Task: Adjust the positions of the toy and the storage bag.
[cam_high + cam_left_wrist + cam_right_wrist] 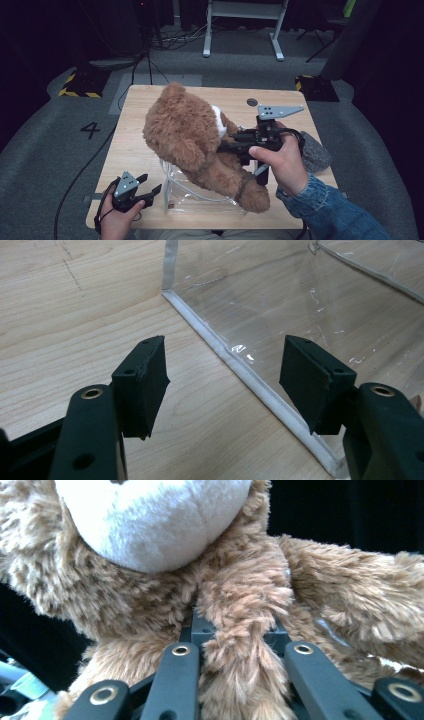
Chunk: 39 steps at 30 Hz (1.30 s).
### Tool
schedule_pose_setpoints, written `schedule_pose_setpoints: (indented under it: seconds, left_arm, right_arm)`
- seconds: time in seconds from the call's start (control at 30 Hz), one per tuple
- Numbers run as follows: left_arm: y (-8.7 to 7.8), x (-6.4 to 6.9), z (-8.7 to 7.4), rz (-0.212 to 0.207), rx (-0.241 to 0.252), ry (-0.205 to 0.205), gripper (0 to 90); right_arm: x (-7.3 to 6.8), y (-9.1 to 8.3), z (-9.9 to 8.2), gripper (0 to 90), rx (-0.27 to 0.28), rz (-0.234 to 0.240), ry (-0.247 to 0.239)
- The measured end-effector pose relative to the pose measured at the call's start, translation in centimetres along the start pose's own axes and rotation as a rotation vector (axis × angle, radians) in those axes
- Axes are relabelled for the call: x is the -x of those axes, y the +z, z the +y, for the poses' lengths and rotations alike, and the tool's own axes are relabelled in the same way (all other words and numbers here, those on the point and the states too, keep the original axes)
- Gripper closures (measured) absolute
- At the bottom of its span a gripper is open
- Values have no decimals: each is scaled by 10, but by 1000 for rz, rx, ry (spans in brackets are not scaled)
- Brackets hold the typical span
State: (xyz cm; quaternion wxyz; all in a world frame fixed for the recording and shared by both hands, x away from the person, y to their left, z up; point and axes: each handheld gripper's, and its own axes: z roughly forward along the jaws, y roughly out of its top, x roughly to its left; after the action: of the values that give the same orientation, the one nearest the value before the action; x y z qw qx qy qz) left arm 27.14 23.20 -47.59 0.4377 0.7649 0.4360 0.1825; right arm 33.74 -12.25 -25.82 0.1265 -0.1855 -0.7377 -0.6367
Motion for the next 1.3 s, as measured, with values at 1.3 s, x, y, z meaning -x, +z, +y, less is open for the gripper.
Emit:
schedule_pose_setpoints:
  seconds: [1.3]
  left_arm:
    - [1, -2, -1, -6, -12, 10, 358]
  right_arm:
    - [59, 43, -16, 735, -100, -159, 15]
